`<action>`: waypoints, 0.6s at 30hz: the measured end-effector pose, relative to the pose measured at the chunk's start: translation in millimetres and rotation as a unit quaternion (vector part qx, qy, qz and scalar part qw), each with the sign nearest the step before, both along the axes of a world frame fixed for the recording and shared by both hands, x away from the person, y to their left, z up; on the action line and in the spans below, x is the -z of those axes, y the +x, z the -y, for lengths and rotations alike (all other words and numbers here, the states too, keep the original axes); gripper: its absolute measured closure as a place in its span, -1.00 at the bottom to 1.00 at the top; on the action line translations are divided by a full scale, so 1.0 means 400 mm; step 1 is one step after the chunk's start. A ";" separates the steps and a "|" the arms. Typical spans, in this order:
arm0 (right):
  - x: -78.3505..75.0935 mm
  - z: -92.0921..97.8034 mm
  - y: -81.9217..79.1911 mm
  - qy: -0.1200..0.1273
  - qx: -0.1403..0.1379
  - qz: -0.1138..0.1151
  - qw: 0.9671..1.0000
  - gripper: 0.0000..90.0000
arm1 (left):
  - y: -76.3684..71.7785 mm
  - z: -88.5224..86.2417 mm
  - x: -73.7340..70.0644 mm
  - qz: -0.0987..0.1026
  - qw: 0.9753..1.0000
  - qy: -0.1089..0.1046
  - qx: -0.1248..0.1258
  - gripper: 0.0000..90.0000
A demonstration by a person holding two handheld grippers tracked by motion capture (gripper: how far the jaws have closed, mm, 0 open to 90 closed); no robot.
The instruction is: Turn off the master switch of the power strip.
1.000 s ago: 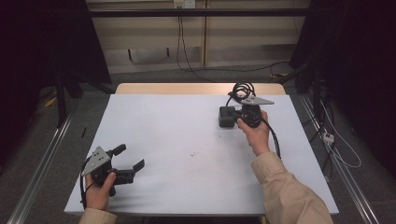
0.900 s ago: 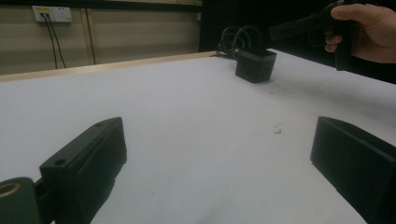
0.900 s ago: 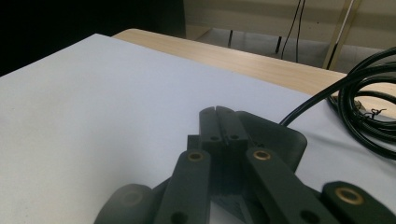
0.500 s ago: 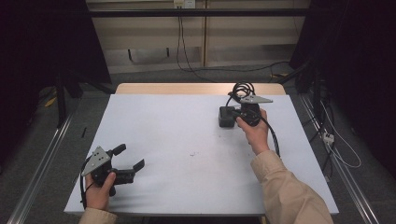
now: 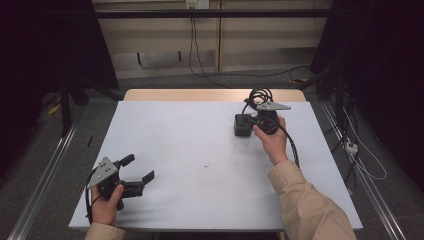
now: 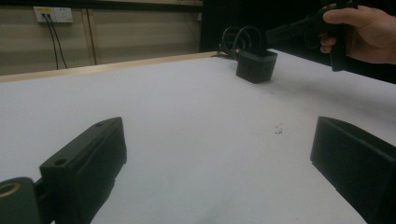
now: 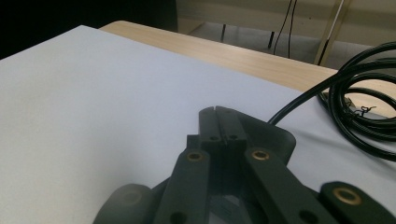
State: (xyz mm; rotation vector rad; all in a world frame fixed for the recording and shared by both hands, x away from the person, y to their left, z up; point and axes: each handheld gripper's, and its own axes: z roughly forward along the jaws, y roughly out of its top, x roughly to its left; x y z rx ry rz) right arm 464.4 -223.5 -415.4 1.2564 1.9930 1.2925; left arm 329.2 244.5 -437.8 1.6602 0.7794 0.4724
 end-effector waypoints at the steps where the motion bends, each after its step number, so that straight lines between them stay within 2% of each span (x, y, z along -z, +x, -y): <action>1: 0.001 0.000 0.001 -0.003 -0.001 0.000 1.000 1.00 | 0.000 0.000 0.000 0.000 1.000 -0.001 0.000 -0.93; 9: 0.014 -0.001 0.008 -0.017 -0.002 -0.003 1.000 1.00 | 0.000 0.000 0.000 0.000 1.000 0.000 0.000 -0.93; 18: 0.021 0.000 0.013 -0.017 -0.002 -0.004 1.000 1.00 | -0.001 -0.002 -0.001 0.002 1.000 0.000 -0.002 -0.93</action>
